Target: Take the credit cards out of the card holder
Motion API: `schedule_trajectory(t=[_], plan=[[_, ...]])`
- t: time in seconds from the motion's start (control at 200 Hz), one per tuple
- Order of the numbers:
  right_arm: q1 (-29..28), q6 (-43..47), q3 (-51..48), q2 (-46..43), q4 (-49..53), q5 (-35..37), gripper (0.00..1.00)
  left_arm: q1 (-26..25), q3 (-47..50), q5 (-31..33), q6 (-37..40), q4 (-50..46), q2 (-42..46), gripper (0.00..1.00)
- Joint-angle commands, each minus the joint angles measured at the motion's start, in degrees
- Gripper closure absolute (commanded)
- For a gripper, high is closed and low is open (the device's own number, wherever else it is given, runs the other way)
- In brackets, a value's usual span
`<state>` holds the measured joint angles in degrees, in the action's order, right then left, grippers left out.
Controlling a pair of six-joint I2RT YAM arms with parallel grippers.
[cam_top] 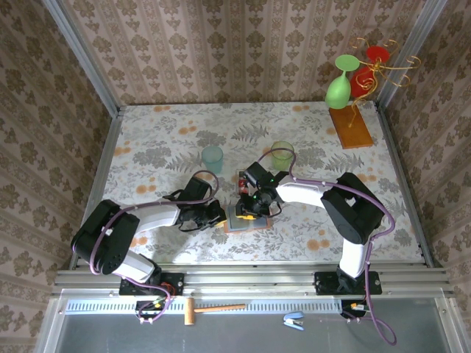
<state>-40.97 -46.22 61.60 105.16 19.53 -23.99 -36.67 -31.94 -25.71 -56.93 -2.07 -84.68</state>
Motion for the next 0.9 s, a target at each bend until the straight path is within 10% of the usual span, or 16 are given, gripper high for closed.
schedule_trajectory(t=[0.0, 0.895], plan=[[0.7, 1.3, -0.5, -1.0, 3.0, 2.5, 0.72, 0.5, 0.5, 1.5, 1.1, -3.0, -0.9, 0.92], [3.3, -2.0, -8.4, -2.2, -10.8, -6.5, 0.76, 0.5, -4.3, 4.8, 0.1, -8.8, 7.3, 0.89]])
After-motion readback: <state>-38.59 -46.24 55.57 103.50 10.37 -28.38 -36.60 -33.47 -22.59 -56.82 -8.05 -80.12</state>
